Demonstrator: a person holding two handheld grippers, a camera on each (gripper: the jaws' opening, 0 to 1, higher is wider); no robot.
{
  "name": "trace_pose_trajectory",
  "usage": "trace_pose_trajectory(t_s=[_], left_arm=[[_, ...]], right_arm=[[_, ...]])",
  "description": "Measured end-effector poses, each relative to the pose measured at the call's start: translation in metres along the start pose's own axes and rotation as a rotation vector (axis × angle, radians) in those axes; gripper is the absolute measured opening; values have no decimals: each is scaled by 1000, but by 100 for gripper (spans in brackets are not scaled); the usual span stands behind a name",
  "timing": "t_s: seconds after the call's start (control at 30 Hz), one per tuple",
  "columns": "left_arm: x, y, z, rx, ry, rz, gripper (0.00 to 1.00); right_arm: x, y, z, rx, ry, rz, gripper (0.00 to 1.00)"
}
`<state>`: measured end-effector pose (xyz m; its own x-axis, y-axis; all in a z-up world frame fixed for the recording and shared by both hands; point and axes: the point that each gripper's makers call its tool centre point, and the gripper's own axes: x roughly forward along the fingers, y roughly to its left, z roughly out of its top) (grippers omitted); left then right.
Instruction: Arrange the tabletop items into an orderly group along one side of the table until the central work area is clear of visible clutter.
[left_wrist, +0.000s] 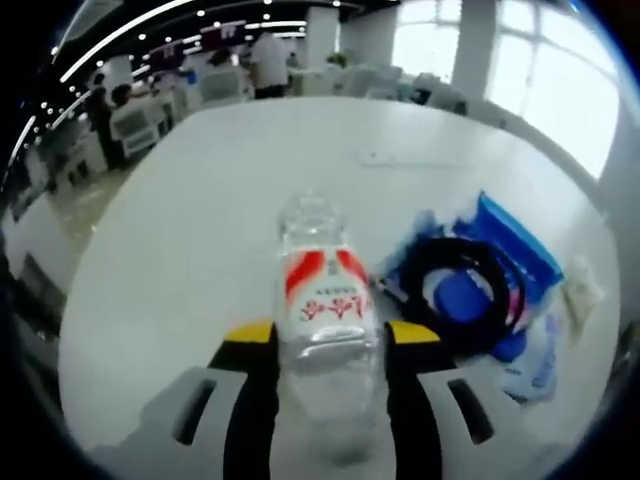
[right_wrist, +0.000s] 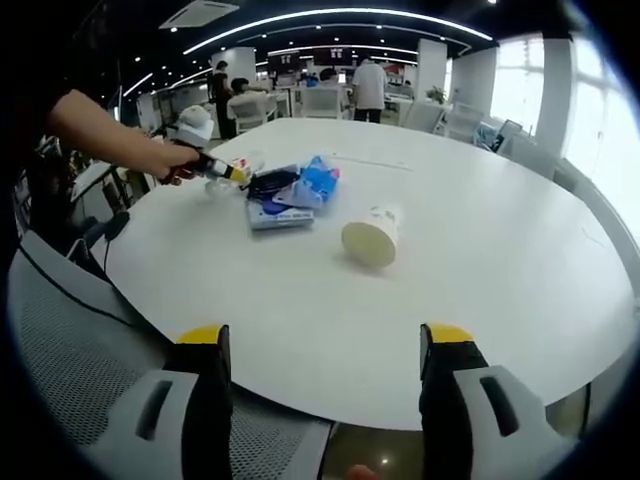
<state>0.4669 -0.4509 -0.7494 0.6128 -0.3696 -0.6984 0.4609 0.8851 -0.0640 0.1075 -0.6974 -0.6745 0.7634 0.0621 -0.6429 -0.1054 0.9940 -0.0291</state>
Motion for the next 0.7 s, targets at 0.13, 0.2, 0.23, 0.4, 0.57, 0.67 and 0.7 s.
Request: trace_pose_trajectory(t_s=[0.13, 0.2, 0.23, 0.4, 0.57, 0.67, 0.7], left_arm=[[-5, 1, -2, -12, 7, -11, 38], [-7, 0, -3, -33, 12, -21, 38], [-8, 0, -4, -39, 15, -24, 38], [-17, 0, -6, -46, 22, -31, 38], [-25, 0, -9, -45, 27, -37, 38], [-30, 0, -14, -29, 38, -39, 38], [-33, 0, -16, -21, 44, -39, 38]], right_arm=[[0, 0, 1, -3, -7, 0, 77], [-1, 0, 2, -3, -11, -1, 77], [-1, 0, 2, -4, -13, -1, 77], [-1, 1, 5, -10, -24, 2, 77], [-1, 2, 7, -19, -33, 6, 77], [-2, 3, 8, -25, -41, 10, 77], [-2, 3, 9, -26, -45, 10, 78]])
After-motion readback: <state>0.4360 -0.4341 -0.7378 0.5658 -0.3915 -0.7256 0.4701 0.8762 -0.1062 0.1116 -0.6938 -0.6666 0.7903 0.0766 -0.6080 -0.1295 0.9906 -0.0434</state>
